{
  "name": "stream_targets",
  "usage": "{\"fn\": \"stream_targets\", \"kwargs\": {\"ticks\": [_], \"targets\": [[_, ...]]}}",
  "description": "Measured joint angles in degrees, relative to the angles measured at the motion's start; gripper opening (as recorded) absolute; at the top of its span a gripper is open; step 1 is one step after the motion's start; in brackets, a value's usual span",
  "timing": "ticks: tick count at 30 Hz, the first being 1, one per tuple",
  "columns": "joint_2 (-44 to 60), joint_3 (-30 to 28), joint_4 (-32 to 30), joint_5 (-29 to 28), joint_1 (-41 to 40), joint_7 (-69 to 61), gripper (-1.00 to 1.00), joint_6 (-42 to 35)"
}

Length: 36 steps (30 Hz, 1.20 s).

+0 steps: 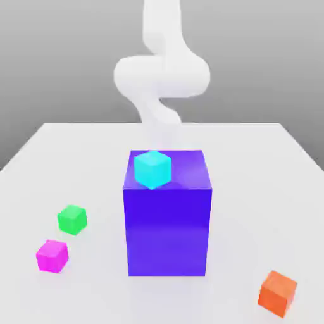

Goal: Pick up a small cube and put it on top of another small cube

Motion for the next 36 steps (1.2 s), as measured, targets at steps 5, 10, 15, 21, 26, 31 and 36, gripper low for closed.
{"fn": "stream_targets", "kwargs": {"ticks": [5,10,15,21,26,31,36], "targets": [[8.16,3.53,-2.8,-4.24,-8.71,12.66,0.0,3.78],[16.16,5.91,-5.48,-8.33,-16.39,24.9,0.0,7.36],[24.17,6.64,-8.13,-12.18,-22.66,36.96,0.0,10.88],[33.46,5.3,-11.38,-14.99,-28.02,50.11,0.0,15.32],[40.59,3.29,-14.31,-13.81,-31.97,58.59,0.0,19.62],[46.89,2.83,-17.43,-7.28,-34.82,63.22,0.0,24.28],[51.65,3.6,-18.66,-1.31,-36.51,63.99,0.0,28.22]]}}
